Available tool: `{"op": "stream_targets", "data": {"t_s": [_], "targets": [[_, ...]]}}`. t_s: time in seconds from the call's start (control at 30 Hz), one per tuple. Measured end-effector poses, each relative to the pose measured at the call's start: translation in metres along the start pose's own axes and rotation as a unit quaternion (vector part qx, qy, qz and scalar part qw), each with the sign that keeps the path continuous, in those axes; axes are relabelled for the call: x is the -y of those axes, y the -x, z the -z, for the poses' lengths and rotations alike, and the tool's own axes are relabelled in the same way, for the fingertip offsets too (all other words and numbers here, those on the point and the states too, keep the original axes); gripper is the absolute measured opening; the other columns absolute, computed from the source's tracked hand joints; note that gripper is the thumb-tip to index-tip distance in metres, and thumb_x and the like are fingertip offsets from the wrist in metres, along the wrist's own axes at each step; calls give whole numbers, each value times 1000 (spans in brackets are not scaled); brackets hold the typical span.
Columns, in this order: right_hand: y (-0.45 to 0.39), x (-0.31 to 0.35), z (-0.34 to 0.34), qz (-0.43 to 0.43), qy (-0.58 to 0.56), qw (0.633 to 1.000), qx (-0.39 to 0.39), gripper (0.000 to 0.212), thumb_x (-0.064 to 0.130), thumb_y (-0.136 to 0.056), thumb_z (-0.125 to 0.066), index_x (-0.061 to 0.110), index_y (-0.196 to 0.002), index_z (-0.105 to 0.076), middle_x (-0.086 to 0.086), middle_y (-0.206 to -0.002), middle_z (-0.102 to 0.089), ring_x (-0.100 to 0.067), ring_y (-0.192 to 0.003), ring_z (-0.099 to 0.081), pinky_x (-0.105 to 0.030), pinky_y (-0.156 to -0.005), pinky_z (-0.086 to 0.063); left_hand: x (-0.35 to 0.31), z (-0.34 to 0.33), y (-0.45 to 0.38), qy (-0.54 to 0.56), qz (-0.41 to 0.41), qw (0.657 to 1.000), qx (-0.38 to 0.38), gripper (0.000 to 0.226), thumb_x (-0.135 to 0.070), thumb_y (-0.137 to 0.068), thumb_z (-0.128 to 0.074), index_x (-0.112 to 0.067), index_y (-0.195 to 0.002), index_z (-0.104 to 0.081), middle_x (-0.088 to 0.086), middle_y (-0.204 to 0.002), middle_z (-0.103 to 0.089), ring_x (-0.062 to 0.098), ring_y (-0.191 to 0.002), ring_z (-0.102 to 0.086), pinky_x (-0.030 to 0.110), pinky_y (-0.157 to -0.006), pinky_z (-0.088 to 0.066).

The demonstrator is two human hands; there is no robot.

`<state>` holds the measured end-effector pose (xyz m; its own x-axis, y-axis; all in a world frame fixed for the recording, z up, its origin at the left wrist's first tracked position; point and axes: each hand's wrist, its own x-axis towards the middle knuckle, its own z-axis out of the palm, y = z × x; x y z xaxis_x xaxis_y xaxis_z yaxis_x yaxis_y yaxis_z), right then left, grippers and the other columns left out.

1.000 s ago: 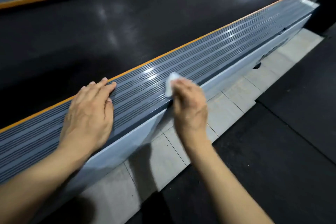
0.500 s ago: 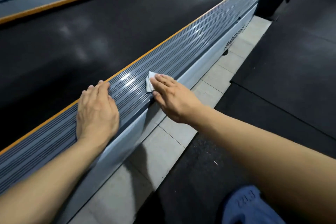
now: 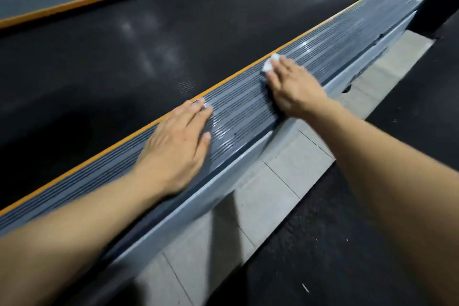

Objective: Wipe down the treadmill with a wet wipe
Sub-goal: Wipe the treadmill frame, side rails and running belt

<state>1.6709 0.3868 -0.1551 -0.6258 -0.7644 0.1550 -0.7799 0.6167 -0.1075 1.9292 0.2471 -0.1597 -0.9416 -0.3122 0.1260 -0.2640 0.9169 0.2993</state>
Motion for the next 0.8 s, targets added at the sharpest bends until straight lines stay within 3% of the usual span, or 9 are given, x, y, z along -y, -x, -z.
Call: {"op": "stream_targets", "data": {"t_s": [0.07, 0.17, 0.23, 0.33, 0.47, 0.6, 0.67, 0.8], "targets": [[-22, -19, 2, -26, -25, 999, 6, 49, 33, -107, -21, 5, -139, -46, -21, -147, -42, -38, -137, -37, -48, -114, -29, 3, -4, -27, -2, -1, 1000, 0, 67, -47, -99, -19, -18, -157, -34, 0, -166, -28, 20, -154, -22, 37, -127, -14], [-21, 12, -5, 96, -109, 989, -12, 37, 29, -104, -30, 11, -117, -59, -12, -125, -58, -34, -121, -53, -49, -105, -40, 10, -8, -34, -5, -9, 1000, 4, 61, -42, -104, -24, -16, -158, -33, -2, -166, -28, 17, -154, -23, 39, -127, -17], [8, 49, -11, 189, -156, 969, 18, 43, 30, -103, -32, 11, -133, -56, -9, -143, -53, -26, -136, -45, -41, -116, -31, 9, -8, -32, 6, -12, 1000, 7, 58, -37, -104, -29, -12, -156, -36, 1, -165, -32, 19, -153, -27, 40, -126, -19], [20, 58, -2, 240, -127, 961, 49, 54, 36, -104, -28, 14, -152, -39, -5, -158, -36, -18, -148, -30, -36, -122, -20, 9, -7, -34, 29, -11, 1000, 3, 57, -33, -103, -34, -8, -154, -40, 4, -163, -35, 20, -152, -30, 40, -125, -20], [-41, -29, 0, 172, -83, 982, 11, 46, 23, -103, -38, 3, -143, -49, -15, -149, -47, -30, -138, -44, -38, -117, -28, 6, -5, -34, 43, 4, 999, 14, 56, -34, -104, -32, -13, -156, -38, -2, -165, -31, 14, -154, -23, 39, -126, -18], [-75, -87, 13, 39, -49, 997, 50, 46, 20, -107, -30, -4, -145, -40, -25, -151, -39, -39, -143, -34, -41, -120, -21, 1, -4, -37, 27, 2, 1000, 16, 56, -33, -105, -31, -13, -157, -36, -1, -165, -30, 14, -154, -21, 36, -127, -14], [-70, -70, 8, 68, -44, 996, 34, 49, 24, -106, -30, -7, -142, -43, -28, -146, -44, -42, -139, -39, -48, -118, -27, -1, -2, -37, 32, 13, 999, 13, 55, -30, -105, -32, -12, -156, -36, 0, -165, -31, 15, -154, -22, 38, -127, -16], [-10, 15, 4, 169, -101, 980, 30, 58, 36, -102, -34, 0, -147, -41, -17, -153, -41, -29, -143, -37, -42, -121, -24, -1, 0, -39, 33, -1, 999, 19, 54, -25, -104, -34, -7, -155, -37, 7, -164, -33, 23, -153, -26, 43, -126, -19]]}}
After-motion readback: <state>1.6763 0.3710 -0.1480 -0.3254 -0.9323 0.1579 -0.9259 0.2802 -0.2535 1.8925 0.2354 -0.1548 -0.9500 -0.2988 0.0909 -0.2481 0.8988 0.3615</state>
